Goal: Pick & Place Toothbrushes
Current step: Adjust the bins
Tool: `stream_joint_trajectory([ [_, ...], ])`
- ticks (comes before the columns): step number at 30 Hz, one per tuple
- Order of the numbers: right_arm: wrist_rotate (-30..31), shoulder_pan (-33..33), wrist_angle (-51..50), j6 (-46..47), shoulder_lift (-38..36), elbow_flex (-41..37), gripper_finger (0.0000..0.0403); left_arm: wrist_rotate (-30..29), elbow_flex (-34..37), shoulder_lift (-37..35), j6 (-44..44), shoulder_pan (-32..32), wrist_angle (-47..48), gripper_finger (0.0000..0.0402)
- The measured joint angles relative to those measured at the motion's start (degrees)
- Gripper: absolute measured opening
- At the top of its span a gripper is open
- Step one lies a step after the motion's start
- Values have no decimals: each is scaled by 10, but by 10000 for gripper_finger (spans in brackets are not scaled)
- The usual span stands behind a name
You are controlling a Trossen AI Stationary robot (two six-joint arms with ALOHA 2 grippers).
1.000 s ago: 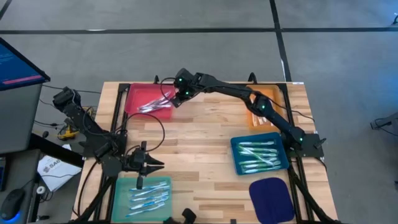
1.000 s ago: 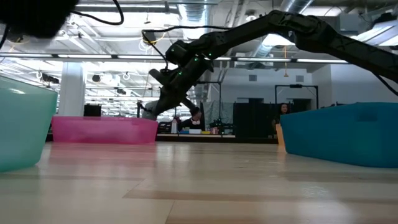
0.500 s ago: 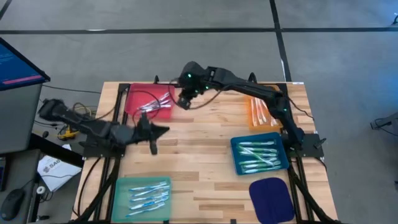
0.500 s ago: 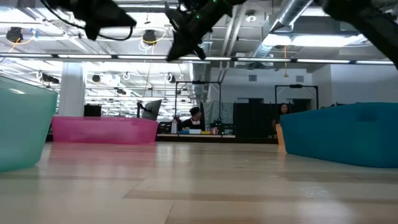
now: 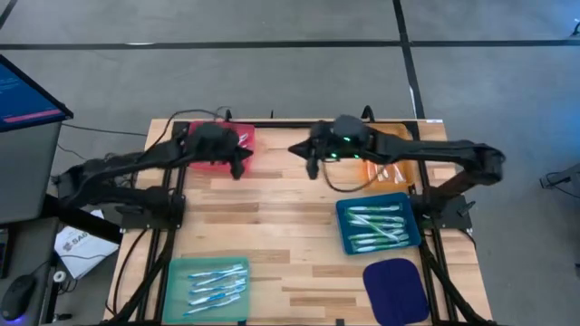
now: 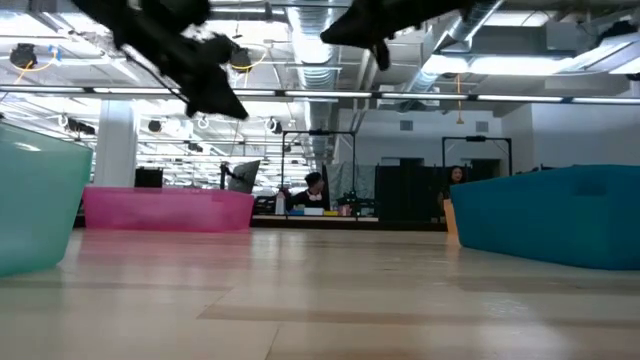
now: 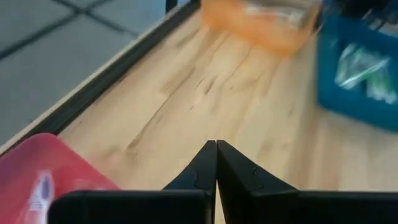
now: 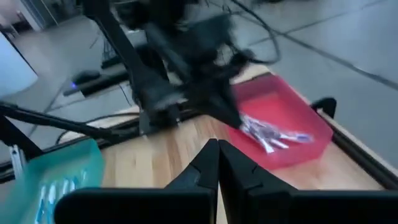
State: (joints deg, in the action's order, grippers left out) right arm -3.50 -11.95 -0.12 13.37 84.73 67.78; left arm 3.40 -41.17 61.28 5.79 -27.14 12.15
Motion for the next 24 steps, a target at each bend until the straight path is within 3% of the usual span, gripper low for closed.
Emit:
stream_joint_trajectory([
  [8, 67, 27, 36, -2, -66, -99, 0, 40, -200, 231, -86, -70, 135, 1],
  [13, 79, 52, 26, -3, -65, -119, 0, 35, -311, 322, -100, -88, 232, 1],
  [18, 81, 71, 27, -5, -66, -132, 0, 32, -375, 383, -101, -107, 308, 1],
  [24, 98, 70, 39, -4, -66, -153, 0, 32, -397, 434, -101, -129, 353, 1],
])
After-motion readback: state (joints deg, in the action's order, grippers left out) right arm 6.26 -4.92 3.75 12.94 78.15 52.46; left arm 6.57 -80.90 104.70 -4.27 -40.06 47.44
